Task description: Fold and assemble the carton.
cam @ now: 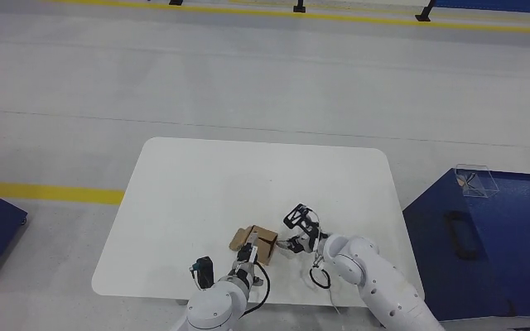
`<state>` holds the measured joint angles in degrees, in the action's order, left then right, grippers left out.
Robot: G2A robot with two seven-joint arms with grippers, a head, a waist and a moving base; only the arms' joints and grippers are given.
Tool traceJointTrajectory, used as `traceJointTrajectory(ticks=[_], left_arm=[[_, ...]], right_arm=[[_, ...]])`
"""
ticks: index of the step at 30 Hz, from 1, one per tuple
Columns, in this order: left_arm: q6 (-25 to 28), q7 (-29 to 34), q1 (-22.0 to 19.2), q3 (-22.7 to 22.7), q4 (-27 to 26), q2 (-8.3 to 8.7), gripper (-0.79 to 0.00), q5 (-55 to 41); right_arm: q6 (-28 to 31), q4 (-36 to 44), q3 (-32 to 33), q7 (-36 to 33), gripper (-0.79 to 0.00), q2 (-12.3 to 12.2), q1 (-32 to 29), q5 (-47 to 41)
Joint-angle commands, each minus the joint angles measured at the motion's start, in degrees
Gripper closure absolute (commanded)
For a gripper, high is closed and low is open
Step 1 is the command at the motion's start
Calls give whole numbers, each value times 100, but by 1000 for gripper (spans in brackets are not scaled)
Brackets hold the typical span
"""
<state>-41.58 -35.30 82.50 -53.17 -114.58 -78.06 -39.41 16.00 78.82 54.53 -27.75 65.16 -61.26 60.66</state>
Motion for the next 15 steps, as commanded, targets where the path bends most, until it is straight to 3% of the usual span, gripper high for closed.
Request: traceJointTrajectory(ticks=[1, 9, 13, 15], left_arm=[[0, 0, 0, 0, 0, 0, -785, 0], [0, 0, 0, 0, 0, 0, -785, 0], [0, 0, 0, 0, 0, 0, -785, 0], [298, -2, 41, -105, -48, -3, -785, 28]], right_arm=[[-69, -134, -79, 27, -785, 51, 146, -48], [-340, -781, -400, 137, -785, 297, 658, -346], [-335, -845, -164, 107, -785, 264, 687, -438], [-214, -691, 19, 194, -785, 213, 597, -452]])
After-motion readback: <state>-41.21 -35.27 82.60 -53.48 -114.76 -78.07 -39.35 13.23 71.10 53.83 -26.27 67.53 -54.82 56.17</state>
